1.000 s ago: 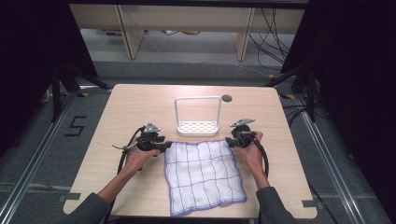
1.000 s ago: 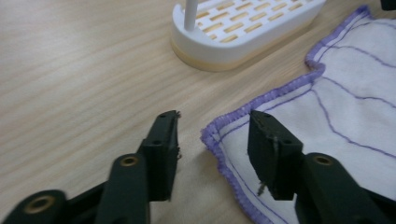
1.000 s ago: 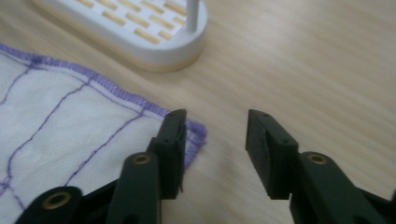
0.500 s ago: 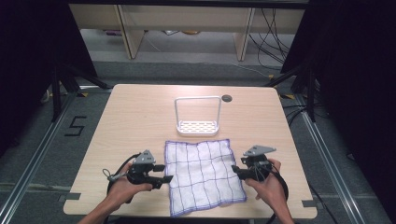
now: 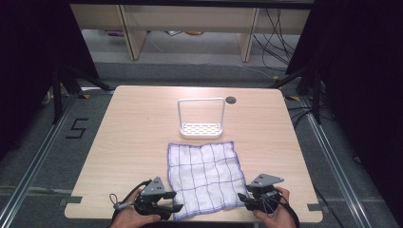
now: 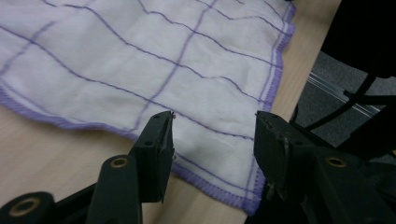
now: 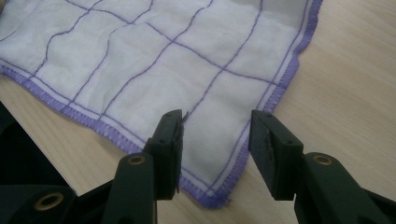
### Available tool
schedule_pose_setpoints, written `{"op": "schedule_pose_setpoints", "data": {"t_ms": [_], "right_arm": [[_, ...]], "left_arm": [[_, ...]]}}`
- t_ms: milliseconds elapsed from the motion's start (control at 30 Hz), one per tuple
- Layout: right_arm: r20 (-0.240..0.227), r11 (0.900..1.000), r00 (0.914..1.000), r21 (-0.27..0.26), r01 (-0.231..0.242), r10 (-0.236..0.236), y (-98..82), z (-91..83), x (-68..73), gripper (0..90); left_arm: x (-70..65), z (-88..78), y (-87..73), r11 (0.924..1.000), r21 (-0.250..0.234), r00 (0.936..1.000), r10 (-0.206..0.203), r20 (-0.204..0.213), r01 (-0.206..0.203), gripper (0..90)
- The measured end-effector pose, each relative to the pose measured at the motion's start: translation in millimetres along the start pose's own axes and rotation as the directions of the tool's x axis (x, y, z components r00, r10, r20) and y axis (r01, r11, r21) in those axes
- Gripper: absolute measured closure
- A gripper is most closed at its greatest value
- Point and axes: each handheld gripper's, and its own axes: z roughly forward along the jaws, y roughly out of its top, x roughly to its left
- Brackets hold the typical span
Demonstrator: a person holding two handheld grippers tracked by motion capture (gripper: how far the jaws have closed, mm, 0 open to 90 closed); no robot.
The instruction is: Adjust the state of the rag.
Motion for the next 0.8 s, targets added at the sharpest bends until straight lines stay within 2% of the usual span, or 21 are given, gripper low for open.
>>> {"op": "schedule_pose_setpoints", "data": {"t_ms": [33,67,100,133,233,300,333,367,400,433,467,500,533,567,600,667,767,800], "right_arm": [[-0.002,1.000,0.9998,-0.005,0.021,-0.021,-0.3,1.4,-0.2,56.4],[-0.005,1.000,0.9999,-0.003,0.013,-0.013,-0.1,2.1,1.5,56.7],[-0.008,1.000,0.9997,0.000,0.024,-0.024,-0.3,3.1,1.7,57.2],[-0.010,1.000,0.9999,0.010,0.004,-0.003,0.0,3.3,3.5,57.5],[-0.004,1.000,0.9998,-0.003,0.019,-0.019,-1.2,7.4,3.1,58.7],[-0.016,1.000,0.9999,0.029,0.001,0.000,-2.7,9.9,4.2,60.9],[-0.016,1.000,0.9999,0.029,0.001,0.000,-2.7,9.9,4.2,62.1],[-0.016,0.999,0.9996,0.045,0.023,-0.022,-3.1,10.7,2.7,63.1],[-0.020,0.998,0.9995,0.063,0.024,-0.023,-4.3,13.0,3.1,66.1],[-0.020,0.998,0.9995,0.063,0.024,-0.023,-4.3,13.0,3.1,66.1],[-0.016,0.998,0.9994,0.058,0.030,-0.029,-4.8,12.4,2.6,74.2],[-0.016,0.998,0.9994,0.058,0.030,-0.029,-4.8,12.4,2.6,74.2],[-0.023,0.997,0.9983,0.057,0.055,-0.054,-5.4,10.7,3.2,82.7],[-0.023,0.997,0.9983,0.057,0.055,-0.054,-5.4,10.7,3.2,82.7],[-0.029,0.997,0.9972,0.036,0.069,-0.068,-6.5,9.6,6.1,86.3],[-0.046,0.995,0.9961,0.055,0.077,-0.075,-7.5,5.9,11.5,87.1],[-0.064,0.996,0.9956,0.061,0.072,-0.068,-9.9,4.7,19.0,87.2],[-0.086,0.993,0.9916,0.062,0.102,-0.097,-12.3,3.5,26.5,87.1]], "left_arm": [[-3.0,2.4,-0.1,0.9998,0.012,0.9999,0.017,-0.004,-0.017,45.3],[-8.5,10.0,1.3,0.9990,0.021,0.9992,0.040,0.006,-0.040,43.3],[-10.9,13.6,1.8,0.9989,0.026,0.9992,0.039,0.004,-0.039,43.2],[-10.9,13.6,1.8,0.9989,0.026,0.9992,0.039,0.004,-0.039,43.7],[-13.3,23.9,3.0,0.9958,0.052,0.9972,0.075,0.000,-0.075,44.1],[-14.0,29.5,2.4,0.9926,0.065,0.9947,0.103,-0.003,-0.102,48.5],[-14.0,29.9,2.3,0.9889,0.071,0.9908,0.132,-0.027,-0.130,48.5],[-14.3,30.6,2.2,0.9869,0.055,0.9877,0.154,-0.030,-0.152,52.7],[-11.8,28.3,1.1,0.9751,0.068,0.9757,0.214,-0.045,-0.211,62.5],[-11.8,28.3,1.1,0.9751,0.068,0.9757,0.214,-0.045,-0.211,68.7],[-10.5,26.5,-0.8,0.9734,0.058,0.9740,0.224,-0.035,-0.222,74.6],[-10.5,26.5,-0.8,0.9734,0.058,0.9740,0.224,-0.035,-0.222,78.5],[-11.2,22.7,-2.7,0.9705,0.064,0.9720,0.234,-0.020,-0.233,81.0],[-11.2,22.7,-2.7,0.9705,0.064,0.9720,0.234,-0.020,-0.233,81.6],[-9.0,18.0,-5.2,0.9688,0.067,0.9709,0.239,-0.004,-0.239,82.1],[-4.4,10.4,-7.2,0.9639,0.075,0.9667,0.256,0.006,-0.256,82.1],[-1.3,4.0,-10.4,0.9644,0.074,0.9671,0.254,0.010,-0.254,81.9],[1.8,-0.3,-12.8,0.9670,0.076,0.9700,0.243,0.013,-0.243,81.9]]}}
